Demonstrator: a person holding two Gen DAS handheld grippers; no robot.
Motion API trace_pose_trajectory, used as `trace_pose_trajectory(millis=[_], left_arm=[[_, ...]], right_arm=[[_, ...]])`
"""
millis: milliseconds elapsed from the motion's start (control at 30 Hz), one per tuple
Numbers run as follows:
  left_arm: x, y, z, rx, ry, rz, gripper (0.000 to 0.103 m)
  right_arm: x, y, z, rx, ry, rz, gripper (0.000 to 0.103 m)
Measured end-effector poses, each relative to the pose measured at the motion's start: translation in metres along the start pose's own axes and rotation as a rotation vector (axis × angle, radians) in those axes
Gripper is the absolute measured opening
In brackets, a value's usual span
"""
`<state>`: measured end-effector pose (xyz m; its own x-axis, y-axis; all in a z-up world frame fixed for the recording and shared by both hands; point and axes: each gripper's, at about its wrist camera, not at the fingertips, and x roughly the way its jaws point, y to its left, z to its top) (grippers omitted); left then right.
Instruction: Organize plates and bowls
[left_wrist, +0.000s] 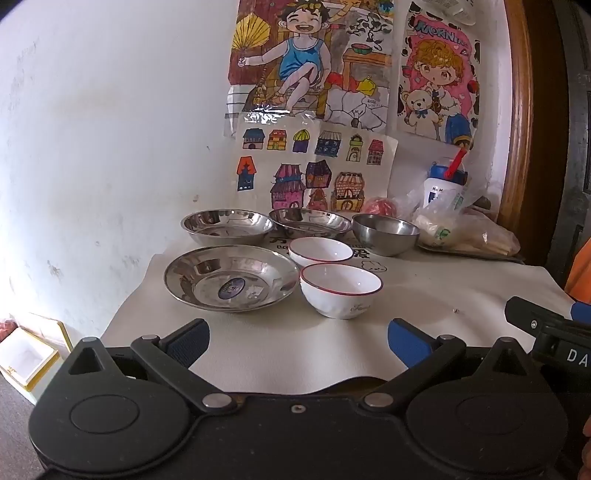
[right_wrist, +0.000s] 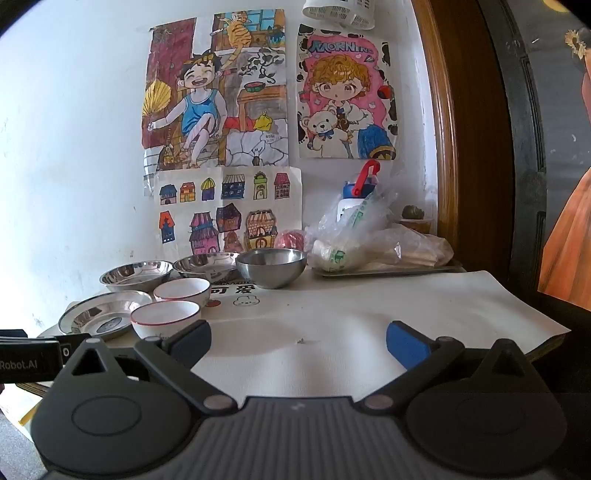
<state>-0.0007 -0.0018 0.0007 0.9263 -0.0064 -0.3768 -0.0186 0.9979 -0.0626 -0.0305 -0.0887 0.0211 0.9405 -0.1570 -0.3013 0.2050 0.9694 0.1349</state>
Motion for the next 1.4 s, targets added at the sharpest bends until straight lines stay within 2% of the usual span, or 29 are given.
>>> trace_pose_trajectory(millis=[1400], left_arm=[[0.0064, -0.0035, -0.0045, 0.001, 0.006, -0.001, 0.102]], right_arm=[[-0.0001, 0.0000, -0.0001, 0.004, 0.007, 0.000, 0.103]])
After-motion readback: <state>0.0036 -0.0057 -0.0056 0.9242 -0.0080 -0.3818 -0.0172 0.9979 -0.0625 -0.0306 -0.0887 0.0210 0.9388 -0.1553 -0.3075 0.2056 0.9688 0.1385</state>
